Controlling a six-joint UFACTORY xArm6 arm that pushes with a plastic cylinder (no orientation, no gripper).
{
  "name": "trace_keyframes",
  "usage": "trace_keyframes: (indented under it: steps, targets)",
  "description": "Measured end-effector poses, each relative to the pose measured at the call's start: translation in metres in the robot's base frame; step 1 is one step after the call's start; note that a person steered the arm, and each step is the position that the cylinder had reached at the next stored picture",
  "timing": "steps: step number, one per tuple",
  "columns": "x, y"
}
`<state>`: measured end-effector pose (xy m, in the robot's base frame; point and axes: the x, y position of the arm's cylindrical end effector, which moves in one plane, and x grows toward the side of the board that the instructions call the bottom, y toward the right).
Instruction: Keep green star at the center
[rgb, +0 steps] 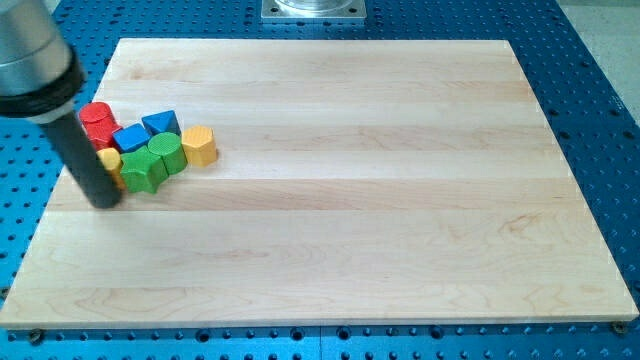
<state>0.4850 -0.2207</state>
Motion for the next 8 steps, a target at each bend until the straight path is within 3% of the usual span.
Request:
trace_keyframes:
  steps: [1, 3, 4, 7, 8]
  targets:
    - [0.000, 0.036]
    - [-0.002, 0.022]
    - [-0.027, 0.022]
    - [-0.046, 0.181]
    - [-0.046, 0.199]
